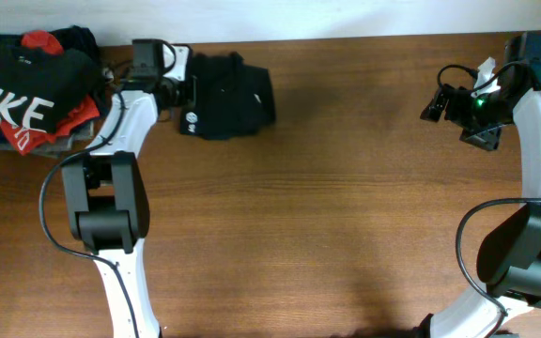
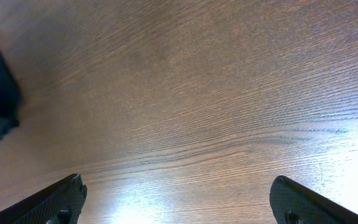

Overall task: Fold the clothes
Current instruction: 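Lift the bundle onto the top-left clothes stack with the left gripper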

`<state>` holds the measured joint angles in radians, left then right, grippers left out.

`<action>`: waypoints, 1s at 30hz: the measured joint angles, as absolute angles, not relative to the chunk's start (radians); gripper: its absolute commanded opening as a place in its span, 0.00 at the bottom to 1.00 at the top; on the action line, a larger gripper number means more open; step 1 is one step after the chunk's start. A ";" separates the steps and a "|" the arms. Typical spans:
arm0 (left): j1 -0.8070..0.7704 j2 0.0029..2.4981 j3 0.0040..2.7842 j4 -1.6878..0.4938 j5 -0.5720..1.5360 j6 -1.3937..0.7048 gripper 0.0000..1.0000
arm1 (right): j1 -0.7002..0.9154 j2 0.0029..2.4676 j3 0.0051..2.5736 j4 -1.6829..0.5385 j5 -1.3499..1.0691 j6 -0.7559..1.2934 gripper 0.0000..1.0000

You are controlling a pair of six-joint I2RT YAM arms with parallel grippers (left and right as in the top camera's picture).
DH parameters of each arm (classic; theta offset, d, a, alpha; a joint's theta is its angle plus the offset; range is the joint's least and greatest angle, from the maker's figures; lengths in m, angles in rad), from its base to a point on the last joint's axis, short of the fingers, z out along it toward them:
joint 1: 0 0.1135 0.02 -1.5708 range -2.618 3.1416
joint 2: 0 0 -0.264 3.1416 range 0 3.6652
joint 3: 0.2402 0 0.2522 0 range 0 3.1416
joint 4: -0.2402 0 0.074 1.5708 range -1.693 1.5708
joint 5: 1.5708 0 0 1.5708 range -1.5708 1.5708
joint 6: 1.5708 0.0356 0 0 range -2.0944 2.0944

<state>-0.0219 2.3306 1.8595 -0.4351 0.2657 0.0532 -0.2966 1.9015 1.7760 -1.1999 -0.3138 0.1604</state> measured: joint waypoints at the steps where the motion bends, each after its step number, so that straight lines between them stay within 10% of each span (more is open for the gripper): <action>1: -0.014 2.333 1.868 -0.435 0.252 0.056 0.01 | -0.297 1.901 1.776 -1.200 -0.314 0.161 0.99; 30: 0.217 2.340 2.131 -0.512 0.122 0.090 0.01 | -0.297 1.901 1.776 -1.199 -0.314 0.161 0.99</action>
<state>0.2173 2.3398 2.1307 -0.5117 0.1219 0.0902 -0.2966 1.9015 1.7760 -1.1988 -0.3138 0.1608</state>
